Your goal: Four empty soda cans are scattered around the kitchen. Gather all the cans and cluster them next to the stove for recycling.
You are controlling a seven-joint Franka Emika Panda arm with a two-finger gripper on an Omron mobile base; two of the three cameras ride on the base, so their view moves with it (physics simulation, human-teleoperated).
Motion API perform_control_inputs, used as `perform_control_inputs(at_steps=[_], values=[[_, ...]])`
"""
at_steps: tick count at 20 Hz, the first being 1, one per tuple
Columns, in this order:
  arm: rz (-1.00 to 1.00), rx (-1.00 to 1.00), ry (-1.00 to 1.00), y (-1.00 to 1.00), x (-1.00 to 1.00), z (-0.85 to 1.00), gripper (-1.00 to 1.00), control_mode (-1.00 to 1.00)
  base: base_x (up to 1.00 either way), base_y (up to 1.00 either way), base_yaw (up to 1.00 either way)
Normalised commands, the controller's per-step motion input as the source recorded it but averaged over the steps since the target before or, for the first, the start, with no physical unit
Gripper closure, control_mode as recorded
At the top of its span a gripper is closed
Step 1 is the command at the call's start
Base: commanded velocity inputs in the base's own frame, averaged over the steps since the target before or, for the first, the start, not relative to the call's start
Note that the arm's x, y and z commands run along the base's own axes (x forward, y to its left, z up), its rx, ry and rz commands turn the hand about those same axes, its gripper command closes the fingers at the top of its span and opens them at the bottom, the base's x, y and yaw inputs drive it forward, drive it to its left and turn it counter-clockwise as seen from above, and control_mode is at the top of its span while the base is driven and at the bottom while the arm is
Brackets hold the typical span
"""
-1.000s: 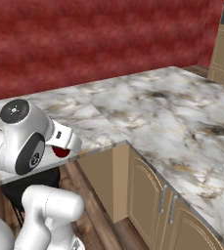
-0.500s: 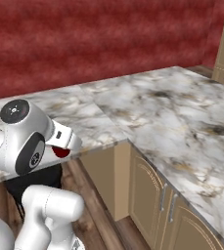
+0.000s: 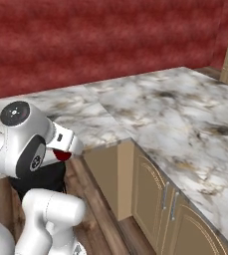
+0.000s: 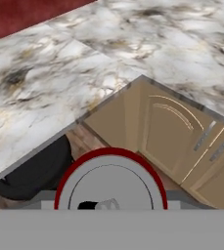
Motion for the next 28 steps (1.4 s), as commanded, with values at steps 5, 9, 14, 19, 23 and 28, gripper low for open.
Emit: perform_control_inputs(at_steps=[5,9,14,19,23,28], values=[[0.00,0.00,0.00,0.00,0.00,0.00,1.00,1.00,-0.54,0.00,0.14],[0.00,0.00,0.00,0.00,0.00,0.00,1.00,1.00,-0.66,0.00,0.20],[0.00,0.00,0.00,0.00,0.00,0.00,1.00,1.00,-0.64,0.12,0.16],[0.00,0.00,0.00,0.00,0.00,0.00,1.00,1.00,-0.53,0.39,0.10],[0.00,0.00,0.00,0.00,0.00,0.00,1.00,1.00,-0.47,0.53,0.02],[0.00,0.00,0.00,0.00,0.00,0.00,1.00,1.00,-0.42,0.55,0.00]])
